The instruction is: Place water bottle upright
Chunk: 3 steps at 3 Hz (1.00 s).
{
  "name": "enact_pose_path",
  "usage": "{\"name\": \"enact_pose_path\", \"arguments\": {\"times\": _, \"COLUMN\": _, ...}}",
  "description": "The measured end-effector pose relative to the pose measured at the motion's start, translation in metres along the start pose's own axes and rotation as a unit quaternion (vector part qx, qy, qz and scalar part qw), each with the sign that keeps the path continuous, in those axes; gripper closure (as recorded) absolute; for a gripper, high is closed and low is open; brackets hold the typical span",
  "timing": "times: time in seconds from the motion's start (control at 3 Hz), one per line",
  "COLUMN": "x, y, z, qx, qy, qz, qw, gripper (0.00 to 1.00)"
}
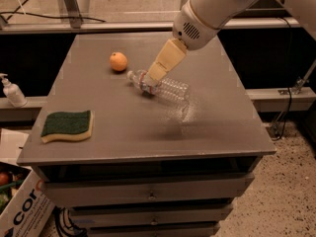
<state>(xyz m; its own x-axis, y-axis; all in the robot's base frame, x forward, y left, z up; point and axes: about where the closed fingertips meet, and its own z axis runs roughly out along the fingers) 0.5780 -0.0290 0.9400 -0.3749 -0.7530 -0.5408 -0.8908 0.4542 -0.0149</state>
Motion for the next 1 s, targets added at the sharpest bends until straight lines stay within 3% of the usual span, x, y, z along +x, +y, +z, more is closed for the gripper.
{"name": "enact_pose_path", "arguments": {"times": 0.33, "x": -0.015, "y": -0.01, "z": 0.028, "qx": 0.007, "qy": 0.0, "qz": 0.013, "qw": 0.9999, "gripper": 0.0}}
{"name": "enact_pose_path", "arguments": {"times": 1.0, "x": -0.03, "y": -0.028, "z": 0.096, "qx": 0.033, "qy": 0.068, "qz": -0.017, "qw": 0.997, "gripper": 0.0}}
